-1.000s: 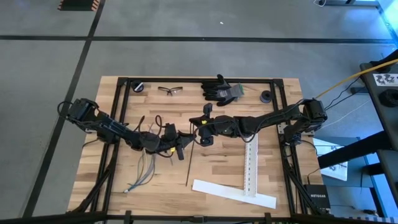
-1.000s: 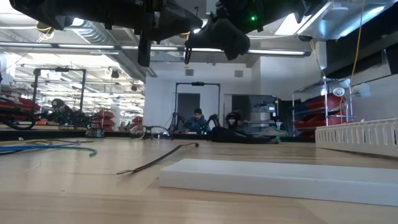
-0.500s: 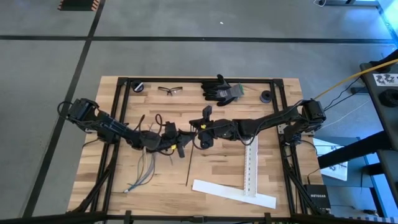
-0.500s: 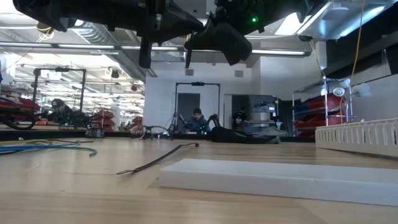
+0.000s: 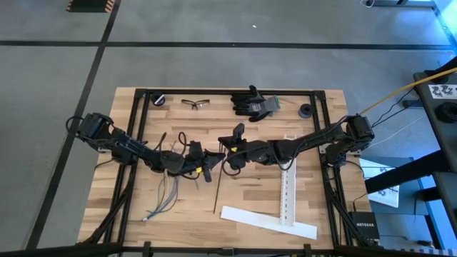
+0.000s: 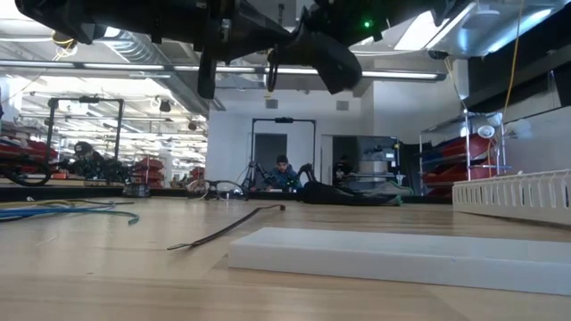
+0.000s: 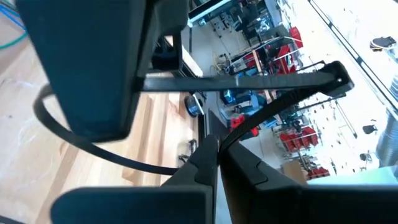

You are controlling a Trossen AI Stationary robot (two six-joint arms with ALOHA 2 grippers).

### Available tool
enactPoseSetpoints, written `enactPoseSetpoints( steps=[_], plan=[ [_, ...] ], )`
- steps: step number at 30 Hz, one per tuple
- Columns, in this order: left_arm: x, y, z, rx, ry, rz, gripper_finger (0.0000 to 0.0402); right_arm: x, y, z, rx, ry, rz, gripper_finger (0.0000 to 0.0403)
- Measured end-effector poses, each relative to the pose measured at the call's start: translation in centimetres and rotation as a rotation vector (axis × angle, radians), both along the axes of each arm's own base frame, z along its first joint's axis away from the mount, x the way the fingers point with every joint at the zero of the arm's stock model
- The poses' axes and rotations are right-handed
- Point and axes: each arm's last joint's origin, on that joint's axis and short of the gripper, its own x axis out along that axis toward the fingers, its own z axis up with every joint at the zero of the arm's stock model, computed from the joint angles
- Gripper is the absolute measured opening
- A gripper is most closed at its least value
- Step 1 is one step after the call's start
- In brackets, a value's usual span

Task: Ziptie cables
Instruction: Wrap the cable wires with the black zip tie

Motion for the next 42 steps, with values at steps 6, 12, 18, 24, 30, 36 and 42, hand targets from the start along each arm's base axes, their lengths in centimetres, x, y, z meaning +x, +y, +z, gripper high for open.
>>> enactPoseSetpoints(
  steps=[6,12,18,24,30,36,42],
  plan=[
    [-0.1,-0.3,0.1,-0.027,-0.017,-0.008,0.0,-0.2,0.6,0.0,-0.063,0.018,-0.03,0.0],
    [-0.2,-0.8,0.1,-0.036,-0.021,-0.026,0.0,-0.2,0.8,0.1,-0.107,0.037,-0.025,0.0],
    [-0.2,-0.8,0.1,-0.037,-0.022,-0.014,0.0,-0.4,1.4,0.1,-0.141,0.048,-0.028,0.0],
    [-0.3,-0.8,0.1,-0.106,-0.047,-0.009,0.0,-0.5,1.9,0.2,-0.238,0.081,-0.059,0.0],
    [-0.4,-1.1,0.3,-0.117,-0.07,-0.006,0.0,-0.6,2.0,0.2,-0.255,0.084,-0.091,0.0],
    [-0.5,-1.4,0.7,-0.084,-0.092,-0.016,0.0,-0.7,2.3,0.2,-0.257,0.084,-0.08,0.0],
    [-0.4,-1.0,0.5,-0.074,-0.073,-0.008,0.0,-0.7,2.5,0.3,-0.253,0.075,-0.081,0.0]
  ],
)
